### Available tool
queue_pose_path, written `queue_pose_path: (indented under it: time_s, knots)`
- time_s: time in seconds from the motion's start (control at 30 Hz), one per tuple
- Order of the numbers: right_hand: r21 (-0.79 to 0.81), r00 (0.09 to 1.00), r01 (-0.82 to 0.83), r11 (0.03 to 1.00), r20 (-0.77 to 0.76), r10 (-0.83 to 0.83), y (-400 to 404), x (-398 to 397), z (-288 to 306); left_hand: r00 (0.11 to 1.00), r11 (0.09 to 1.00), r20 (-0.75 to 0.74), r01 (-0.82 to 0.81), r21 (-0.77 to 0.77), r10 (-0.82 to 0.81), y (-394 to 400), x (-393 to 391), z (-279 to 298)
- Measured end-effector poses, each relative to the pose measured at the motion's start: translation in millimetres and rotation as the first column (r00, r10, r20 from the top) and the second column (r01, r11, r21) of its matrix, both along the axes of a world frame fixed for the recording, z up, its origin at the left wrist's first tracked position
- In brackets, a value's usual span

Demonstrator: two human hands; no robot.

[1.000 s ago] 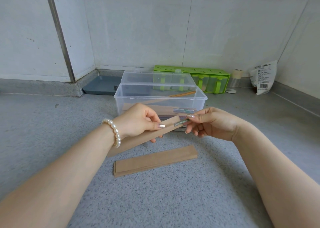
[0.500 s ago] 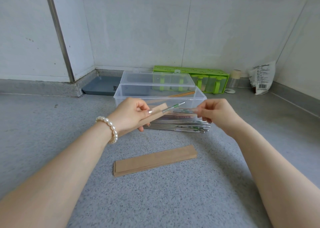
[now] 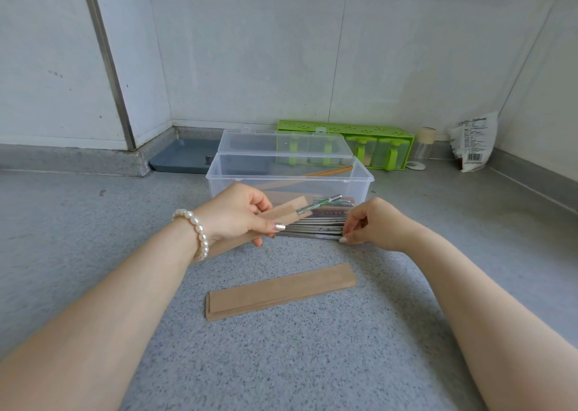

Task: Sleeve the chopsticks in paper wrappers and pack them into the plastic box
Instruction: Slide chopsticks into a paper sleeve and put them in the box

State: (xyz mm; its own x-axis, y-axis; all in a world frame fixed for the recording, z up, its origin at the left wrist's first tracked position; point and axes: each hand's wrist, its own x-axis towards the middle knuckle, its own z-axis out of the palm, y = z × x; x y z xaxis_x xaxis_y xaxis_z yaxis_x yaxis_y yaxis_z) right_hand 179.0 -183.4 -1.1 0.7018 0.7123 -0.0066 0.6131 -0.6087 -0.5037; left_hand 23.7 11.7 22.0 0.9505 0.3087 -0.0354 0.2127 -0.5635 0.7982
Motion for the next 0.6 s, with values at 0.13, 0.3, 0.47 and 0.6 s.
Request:
queue_pose_path:
  time_s: [0.13,0.3,0.47,0.6]
  knots:
    - [-0.035,0.999,-0.043,0.998,0.027,0.044,-0.6,0.9,1.4,0.999,0.999,-0.031,0.025,-0.032,-0.026,-0.7,-1.2,1.1]
    - [0.146,0.993,-0.018,0.989,-0.116,0.035,-11.8,-1.6,16.0,0.994,0.997,-0.086,0.069,-0.032,-0.072,-1.9,-2.9,2.1]
    - [0.653,0.864,0.158,0.741,-0.455,0.217,-19.3,-3.0,25.0,0.990,0.995,-0.104,0.097,-0.024,-0.099,-2.6,-3.0,1.8]
    - [0.807,0.732,0.392,0.441,-0.564,0.382,-17.7,-1.9,29.3,0.990,0.995,-0.104,0.096,-0.023,-0.098,-1.9,-2.8,0.9]
